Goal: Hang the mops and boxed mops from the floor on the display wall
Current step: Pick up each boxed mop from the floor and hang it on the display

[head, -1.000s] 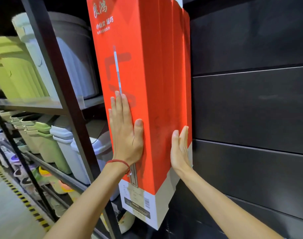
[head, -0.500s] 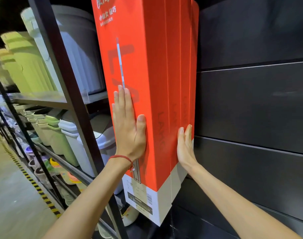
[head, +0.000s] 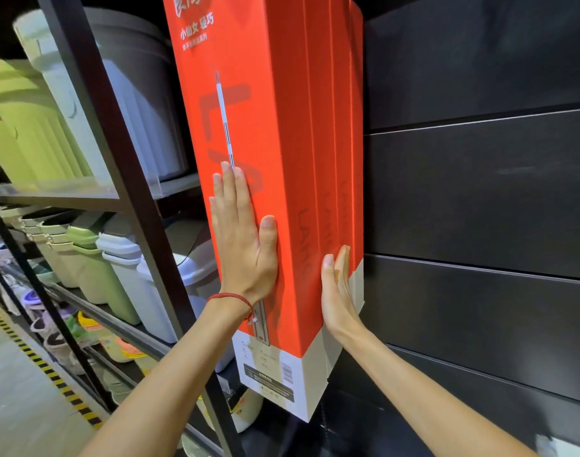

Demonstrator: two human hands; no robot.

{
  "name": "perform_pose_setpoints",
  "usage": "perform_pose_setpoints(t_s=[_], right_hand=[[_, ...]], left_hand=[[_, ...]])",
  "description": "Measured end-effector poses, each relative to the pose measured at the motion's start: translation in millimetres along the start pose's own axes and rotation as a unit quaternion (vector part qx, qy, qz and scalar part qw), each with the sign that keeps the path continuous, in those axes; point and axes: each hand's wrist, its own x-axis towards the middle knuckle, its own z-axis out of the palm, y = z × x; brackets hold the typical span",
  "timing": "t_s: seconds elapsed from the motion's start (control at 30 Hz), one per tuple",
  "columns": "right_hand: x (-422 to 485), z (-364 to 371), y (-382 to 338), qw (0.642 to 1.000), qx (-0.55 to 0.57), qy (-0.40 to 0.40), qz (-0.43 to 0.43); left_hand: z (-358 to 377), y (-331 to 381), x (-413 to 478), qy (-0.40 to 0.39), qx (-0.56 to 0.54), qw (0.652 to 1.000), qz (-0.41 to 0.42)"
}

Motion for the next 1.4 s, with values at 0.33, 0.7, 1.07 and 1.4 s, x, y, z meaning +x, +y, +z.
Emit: perform_pose_setpoints(t_s=[0.33,0.7,1.07,1.4], right_hand=[[-6,-12,-13,0.998,-0.028,0.037,0.044],[23,-34,-19,0.997,-0.022,0.029,0.063],[-1,-47,-8,0.997,-0.059,-0.009,0.055],[-108,-46,-18,0.844,-0.515,0.092,-0.118]], left_hand=[[-1,2,1,-0.023,-0.015,1.000,-0.004],[1,12,-2,-0.021,-0.010,1.000,-0.019],[-7,12,-22,-0.063,0.000,0.998,-0.025],[-58,-13,-81,-0.157,0.003,0.986,0.055]])
